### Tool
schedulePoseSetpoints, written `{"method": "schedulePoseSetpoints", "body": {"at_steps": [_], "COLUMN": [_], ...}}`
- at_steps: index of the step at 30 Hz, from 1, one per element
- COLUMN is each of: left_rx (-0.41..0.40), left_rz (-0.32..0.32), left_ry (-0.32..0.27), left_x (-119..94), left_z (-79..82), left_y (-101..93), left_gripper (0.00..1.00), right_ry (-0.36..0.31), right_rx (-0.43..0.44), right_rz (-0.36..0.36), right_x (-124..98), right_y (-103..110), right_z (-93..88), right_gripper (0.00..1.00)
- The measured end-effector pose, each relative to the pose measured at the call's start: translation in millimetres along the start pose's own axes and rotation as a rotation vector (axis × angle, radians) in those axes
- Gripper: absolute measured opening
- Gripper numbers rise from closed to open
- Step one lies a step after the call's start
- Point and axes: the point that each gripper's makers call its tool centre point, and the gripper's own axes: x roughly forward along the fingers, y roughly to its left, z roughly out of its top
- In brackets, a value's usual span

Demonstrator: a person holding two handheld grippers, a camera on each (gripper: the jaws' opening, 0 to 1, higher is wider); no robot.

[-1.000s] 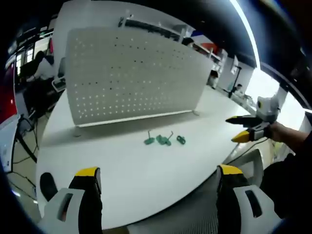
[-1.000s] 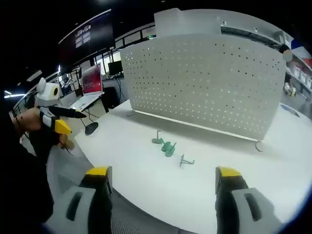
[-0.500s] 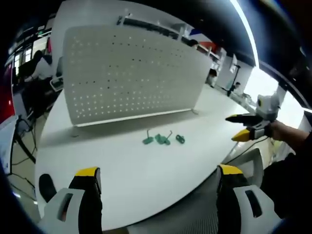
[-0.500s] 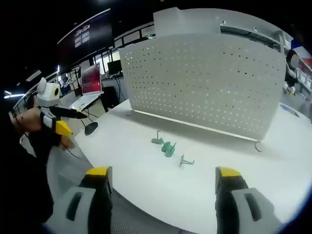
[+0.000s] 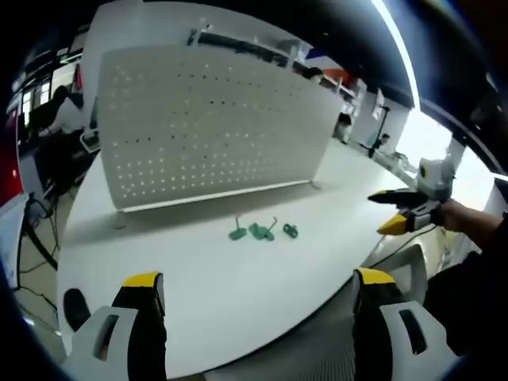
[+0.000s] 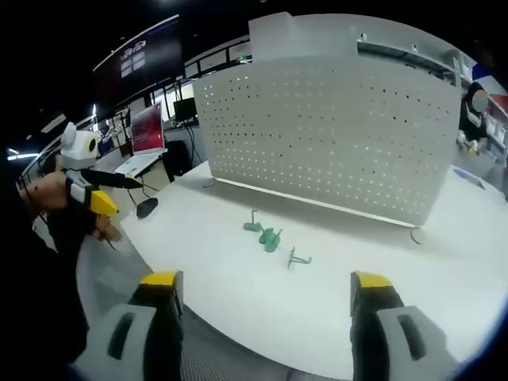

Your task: Insert the hook assembly into the mounting plate slot until the hook locks in place.

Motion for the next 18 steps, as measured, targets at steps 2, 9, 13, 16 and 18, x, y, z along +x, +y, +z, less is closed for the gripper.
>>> {"method": "schedulePoseSetpoints", "body": {"at_steps": [2, 9, 13, 16, 18], "left_rx": [0.009, 0.008, 0.012, 0.017, 0.018], "left_rz": [-0.004, -0.012, -0.019, -0.020, -0.016], "left_ry": [0.013, 0.033, 0.035, 0.040, 0.047], "left_x": [2.4, 9.7, 11.3, 10.1, 8.7], "left_z": [-1.9, -4.7, -2.0, -2.8, -5.8], "left_y": [-2.5, -6.0, -10.0, -11.7, -11.0], "left_gripper": [1.00, 1.00, 1.00, 1.00, 1.00], "right_ry": [-0.005, -0.007, 0.002, 0.005, 0.009], "right_rx": [0.006, 0.025, 0.024, 0.031, 0.036], "right_rz": [-0.003, -0.023, -0.019, -0.019, -0.020], "right_x": [-1.2, -3.0, -2.7, -1.9, -1.5], "right_y": [-1.7, -12.5, -16.7, -18.3, -17.9], "right_z": [-0.6, -5.0, -7.0, -9.7, -11.7], "right_gripper": [0.84, 0.84, 0.83, 0.81, 0.81]}}
